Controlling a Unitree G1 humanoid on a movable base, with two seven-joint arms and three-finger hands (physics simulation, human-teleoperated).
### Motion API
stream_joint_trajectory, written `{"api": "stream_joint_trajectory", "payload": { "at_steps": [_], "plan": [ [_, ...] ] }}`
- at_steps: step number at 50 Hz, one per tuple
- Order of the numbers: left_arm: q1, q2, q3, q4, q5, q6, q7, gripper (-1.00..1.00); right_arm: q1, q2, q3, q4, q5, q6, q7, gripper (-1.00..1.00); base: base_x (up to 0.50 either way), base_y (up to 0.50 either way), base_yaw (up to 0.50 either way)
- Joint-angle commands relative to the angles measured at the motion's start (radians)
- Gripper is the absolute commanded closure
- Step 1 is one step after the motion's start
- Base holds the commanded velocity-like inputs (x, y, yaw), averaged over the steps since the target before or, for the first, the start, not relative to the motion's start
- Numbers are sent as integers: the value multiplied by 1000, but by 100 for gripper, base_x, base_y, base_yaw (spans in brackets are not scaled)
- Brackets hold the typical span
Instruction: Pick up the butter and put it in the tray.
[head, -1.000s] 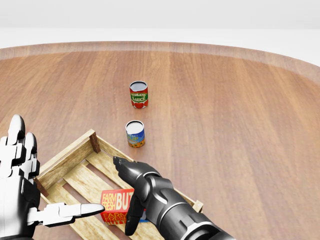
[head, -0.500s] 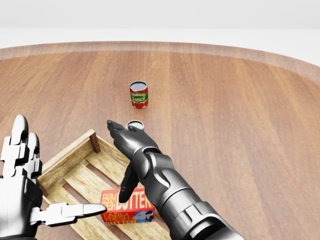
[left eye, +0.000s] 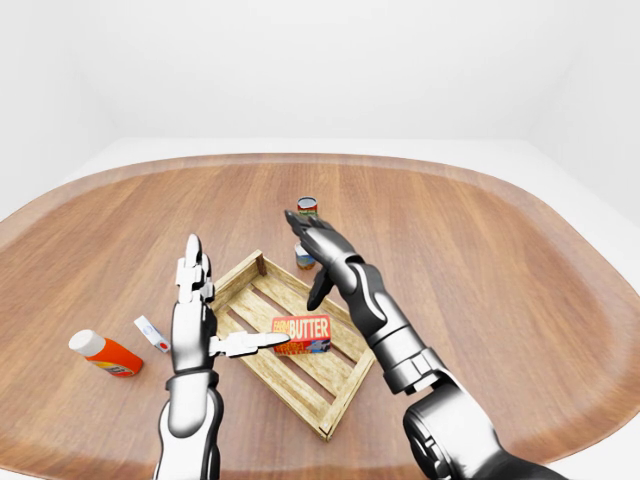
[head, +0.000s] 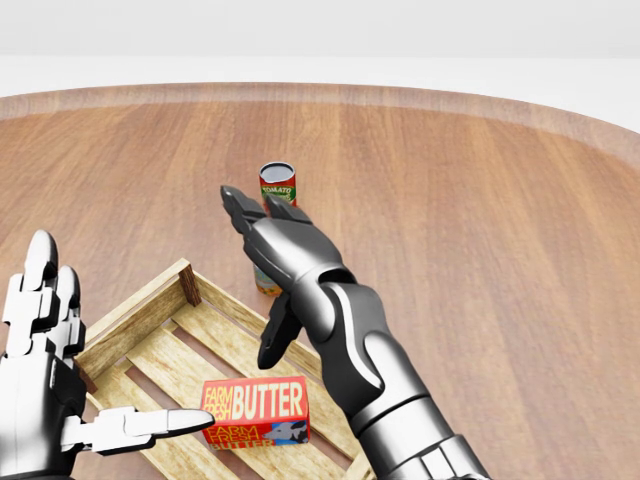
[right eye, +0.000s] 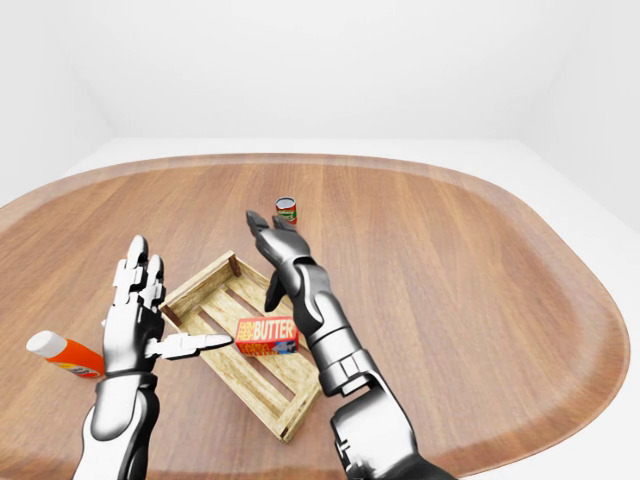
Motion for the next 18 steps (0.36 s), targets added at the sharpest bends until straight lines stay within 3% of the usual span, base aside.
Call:
{"api": "stream_joint_trajectory", "payload": {
  "at_steps": [1,18],
  "plan": [
    [-3,0,8,3,-3,0,3,-100,133,-36,-9,-241,-47,0,60,-100,0,0,0],
    [-1,-1,-8,2,13,-3,10,-100,319,-74,-26,-479,-34,0,61,-100,0,0,0]
  ]
}}
